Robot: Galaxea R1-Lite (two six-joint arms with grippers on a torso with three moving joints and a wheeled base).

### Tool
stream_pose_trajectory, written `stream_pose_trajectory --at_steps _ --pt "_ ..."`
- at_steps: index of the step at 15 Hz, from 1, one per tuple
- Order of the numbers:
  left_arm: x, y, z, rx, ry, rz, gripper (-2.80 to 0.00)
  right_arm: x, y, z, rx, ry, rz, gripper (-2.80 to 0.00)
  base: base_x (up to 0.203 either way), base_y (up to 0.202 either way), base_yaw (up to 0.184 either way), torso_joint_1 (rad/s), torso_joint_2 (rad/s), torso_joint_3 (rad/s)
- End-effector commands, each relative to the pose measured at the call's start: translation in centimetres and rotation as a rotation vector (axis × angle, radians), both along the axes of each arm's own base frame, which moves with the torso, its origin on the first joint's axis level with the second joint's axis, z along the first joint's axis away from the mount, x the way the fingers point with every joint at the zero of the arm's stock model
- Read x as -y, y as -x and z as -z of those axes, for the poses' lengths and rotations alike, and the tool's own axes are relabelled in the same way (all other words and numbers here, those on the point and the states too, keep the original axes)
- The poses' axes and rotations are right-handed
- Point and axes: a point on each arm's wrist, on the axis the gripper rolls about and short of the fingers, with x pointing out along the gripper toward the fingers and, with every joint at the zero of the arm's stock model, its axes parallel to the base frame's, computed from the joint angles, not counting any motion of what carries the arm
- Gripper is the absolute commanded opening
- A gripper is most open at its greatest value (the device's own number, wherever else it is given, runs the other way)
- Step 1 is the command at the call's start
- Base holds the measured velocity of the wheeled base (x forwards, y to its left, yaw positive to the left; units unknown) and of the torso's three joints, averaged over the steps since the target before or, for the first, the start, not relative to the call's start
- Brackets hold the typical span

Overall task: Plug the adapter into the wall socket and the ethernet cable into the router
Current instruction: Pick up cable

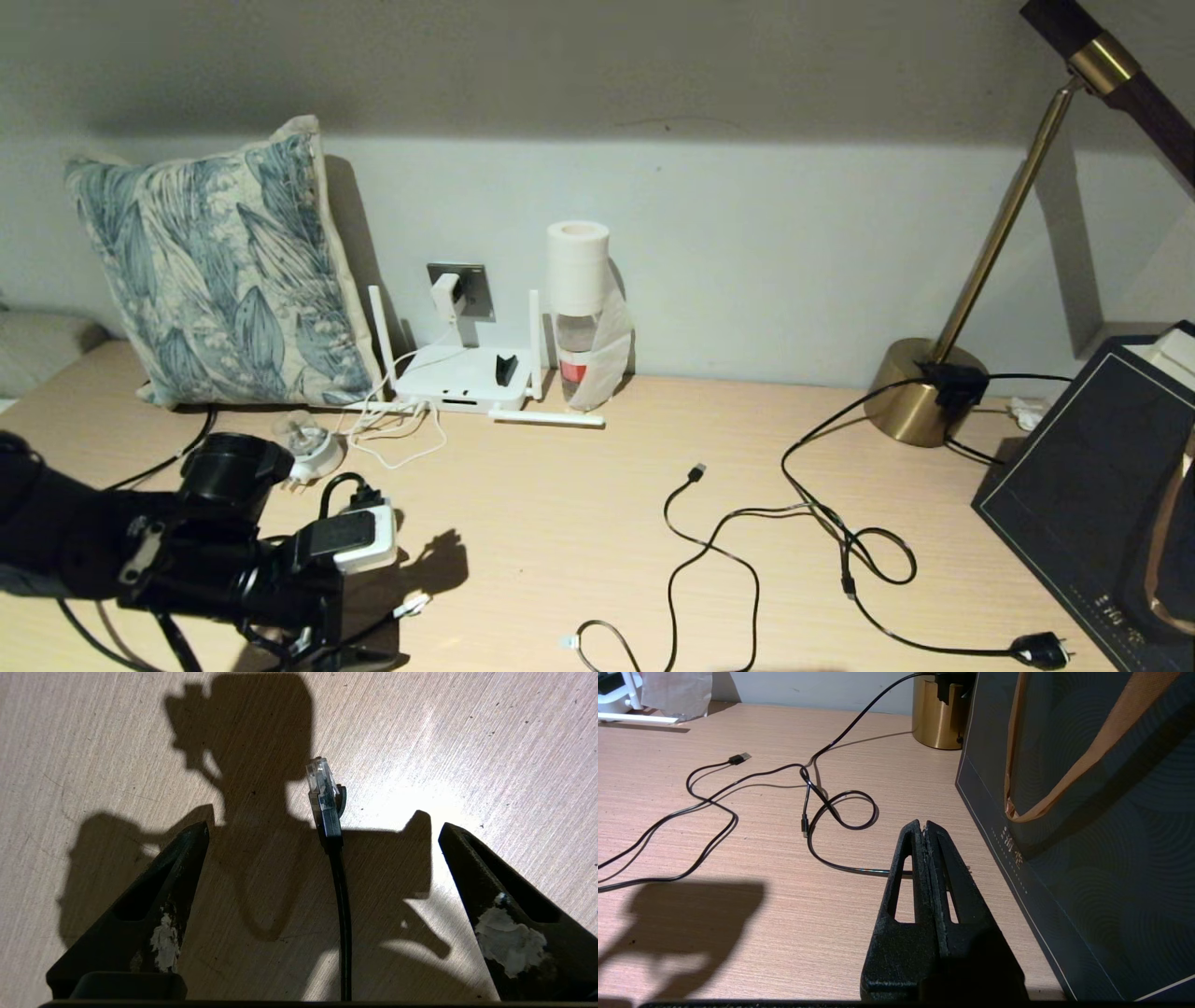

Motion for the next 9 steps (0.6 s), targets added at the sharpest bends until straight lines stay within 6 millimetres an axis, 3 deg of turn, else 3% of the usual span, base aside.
stream_pose_trajectory --at_steps 1,9 --pt "0.01 -0.3 0.75 -0.02 0.0 0.005 0.0 0.0 0.0 0.0 0.0 0.0 0.0 -2.8 0.0 0.0 0.0 0.0 0.0 0.0" --pt "-0.03 -0.49 1.19 -0.033 -0.001 0.003 0.0 0.0 0.0 0.0 0.0 0.0 -0.001 -2.8 0.0 0.0 0.0 0.0 0.0 0.0"
